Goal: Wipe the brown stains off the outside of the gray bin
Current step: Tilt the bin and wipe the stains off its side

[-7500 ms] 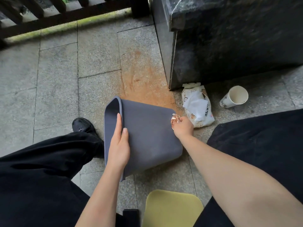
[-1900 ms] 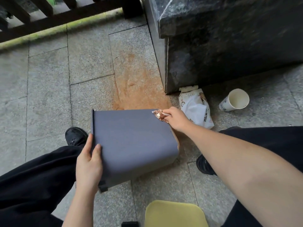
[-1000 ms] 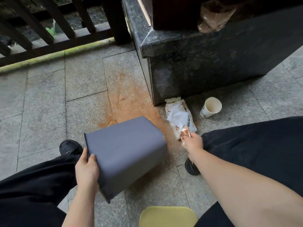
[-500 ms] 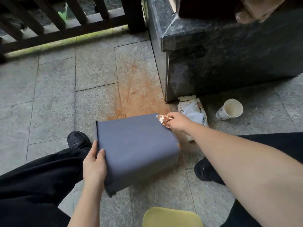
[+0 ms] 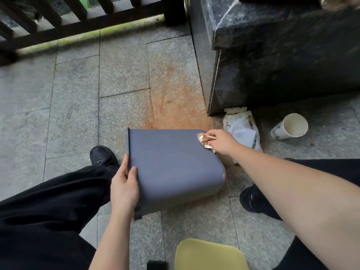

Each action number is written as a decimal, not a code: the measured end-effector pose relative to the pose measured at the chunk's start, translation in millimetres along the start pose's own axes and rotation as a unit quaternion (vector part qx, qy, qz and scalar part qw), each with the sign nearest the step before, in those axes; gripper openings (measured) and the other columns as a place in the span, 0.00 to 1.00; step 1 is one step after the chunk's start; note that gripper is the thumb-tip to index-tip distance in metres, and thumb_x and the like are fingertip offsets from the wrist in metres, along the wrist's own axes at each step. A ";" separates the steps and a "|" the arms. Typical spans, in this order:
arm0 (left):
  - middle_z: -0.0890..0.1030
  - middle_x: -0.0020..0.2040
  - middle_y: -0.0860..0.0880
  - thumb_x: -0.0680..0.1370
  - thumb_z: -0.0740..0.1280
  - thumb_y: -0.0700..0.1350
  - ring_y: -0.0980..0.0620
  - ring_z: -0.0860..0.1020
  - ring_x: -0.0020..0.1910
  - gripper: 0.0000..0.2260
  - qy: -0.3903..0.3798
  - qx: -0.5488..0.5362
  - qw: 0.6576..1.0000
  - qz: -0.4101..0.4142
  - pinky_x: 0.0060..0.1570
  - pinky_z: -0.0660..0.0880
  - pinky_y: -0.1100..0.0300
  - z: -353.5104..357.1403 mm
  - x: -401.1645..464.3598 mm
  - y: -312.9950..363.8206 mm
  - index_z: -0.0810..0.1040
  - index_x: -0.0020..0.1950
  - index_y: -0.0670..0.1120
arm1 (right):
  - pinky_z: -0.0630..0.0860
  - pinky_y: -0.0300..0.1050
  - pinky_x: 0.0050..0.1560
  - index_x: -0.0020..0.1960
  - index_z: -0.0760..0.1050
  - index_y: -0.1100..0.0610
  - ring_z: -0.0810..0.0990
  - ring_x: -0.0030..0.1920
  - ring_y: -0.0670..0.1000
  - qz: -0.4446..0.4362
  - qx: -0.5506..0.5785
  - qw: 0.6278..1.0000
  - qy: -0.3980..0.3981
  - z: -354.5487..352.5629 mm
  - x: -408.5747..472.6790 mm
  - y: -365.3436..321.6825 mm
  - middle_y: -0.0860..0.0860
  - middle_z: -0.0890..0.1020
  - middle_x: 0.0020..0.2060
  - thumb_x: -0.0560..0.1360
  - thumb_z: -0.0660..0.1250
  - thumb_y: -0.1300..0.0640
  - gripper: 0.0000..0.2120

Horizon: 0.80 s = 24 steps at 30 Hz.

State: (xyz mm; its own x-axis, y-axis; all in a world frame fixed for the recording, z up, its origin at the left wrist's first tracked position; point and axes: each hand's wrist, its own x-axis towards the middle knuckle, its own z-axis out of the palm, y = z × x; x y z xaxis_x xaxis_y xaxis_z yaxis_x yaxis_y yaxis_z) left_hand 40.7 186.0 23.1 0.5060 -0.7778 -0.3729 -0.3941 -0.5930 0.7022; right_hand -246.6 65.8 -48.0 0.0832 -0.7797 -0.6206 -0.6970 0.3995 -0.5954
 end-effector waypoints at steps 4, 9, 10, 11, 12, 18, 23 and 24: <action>0.72 0.69 0.63 0.82 0.63 0.48 0.67 0.68 0.63 0.21 0.001 0.009 1.000 0.015 0.59 0.63 0.66 6.1 -6.6 7.5 0.68 0.76 0.56 | 0.72 0.47 0.53 0.59 0.77 0.56 0.77 0.56 0.59 -0.012 -0.112 0.993 0.028 16.3 -15.3 -6.9 0.57 0.79 0.55 0.77 0.62 0.62 0.12; 0.76 0.70 0.52 0.83 0.61 0.51 0.53 0.73 0.67 0.20 -0.006 0.045 0.998 0.053 0.58 0.66 0.62 13.0 -15.1 11.8 0.68 0.76 0.58 | 0.69 0.48 0.46 0.51 0.75 0.59 0.77 0.52 0.62 -0.086 -0.056 0.993 0.061 65.3 -75.3 -53.6 0.58 0.76 0.50 0.75 0.64 0.62 0.06; 0.77 0.69 0.51 0.83 0.61 0.51 0.51 0.74 0.67 0.20 -0.008 0.048 0.997 0.058 0.57 0.66 0.61 13.2 -15.9 11.6 0.68 0.76 0.59 | 0.70 0.50 0.47 0.51 0.75 0.58 0.77 0.52 0.63 -0.109 -0.036 0.992 0.060 75.8 -89.5 -64.1 0.58 0.76 0.49 0.74 0.64 0.62 0.06; 0.78 0.69 0.49 0.83 0.61 0.51 0.49 0.74 0.66 0.20 -0.009 0.051 0.997 0.060 0.56 0.67 0.61 12.9 -16.5 10.7 0.68 0.76 0.59 | 0.72 0.51 0.48 0.52 0.75 0.58 0.77 0.51 0.63 -0.131 -0.017 0.989 0.059 85.8 -103.3 -74.0 0.57 0.76 0.50 0.73 0.65 0.62 0.08; 0.78 0.68 0.48 0.83 0.61 0.51 0.48 0.75 0.66 0.20 -0.009 0.052 0.997 0.062 0.56 0.68 0.59 12.2 -17.4 9.5 0.68 0.76 0.59 | 0.73 0.51 0.49 0.53 0.75 0.57 0.77 0.51 0.62 -0.154 0.000 0.986 0.056 94.2 -117.3 -82.6 0.56 0.76 0.50 0.72 0.65 0.62 0.09; 0.76 0.69 0.54 0.83 0.62 0.50 0.61 0.72 0.62 0.20 -0.001 -0.005 0.999 0.034 0.60 0.68 0.60 10.4 -13.2 11.2 0.69 0.76 0.55 | 0.73 0.48 0.49 0.49 0.75 0.51 0.77 0.49 0.58 -0.231 -0.045 0.968 -0.085 95.3 -172.1 -55.7 0.51 0.75 0.46 0.71 0.67 0.60 0.08; 0.75 0.70 0.55 0.82 0.63 0.50 0.63 0.70 0.61 0.21 0.008 -0.057 0.998 -0.017 0.60 0.65 0.62 9.7 -8.9 8.0 0.69 0.76 0.54 | 0.67 0.46 0.37 0.42 0.74 0.56 0.75 0.34 0.51 0.041 0.120 0.977 -0.170 41.0 -150.9 -17.7 0.53 0.76 0.35 0.72 0.61 0.67 0.08; 0.75 0.70 0.54 0.82 0.63 0.49 0.63 0.71 0.61 0.21 0.007 -0.063 0.998 -0.022 0.60 0.66 0.62 9.7 -9.0 7.9 0.69 0.76 0.53 | 0.66 0.46 0.37 0.43 0.74 0.58 0.73 0.34 0.50 0.073 0.207 0.959 -0.180 35.2 -147.7 -16.3 0.54 0.74 0.35 0.73 0.59 0.69 0.09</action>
State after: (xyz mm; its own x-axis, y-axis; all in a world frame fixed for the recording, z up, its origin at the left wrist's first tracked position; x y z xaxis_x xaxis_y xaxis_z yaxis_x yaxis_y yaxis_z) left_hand 25.6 186.3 26.2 0.5315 -0.7484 -0.3968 -0.2722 -0.5945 0.7567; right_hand -222.5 191.5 35.3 0.2987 -0.5129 -0.8049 -0.3835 0.7078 -0.5933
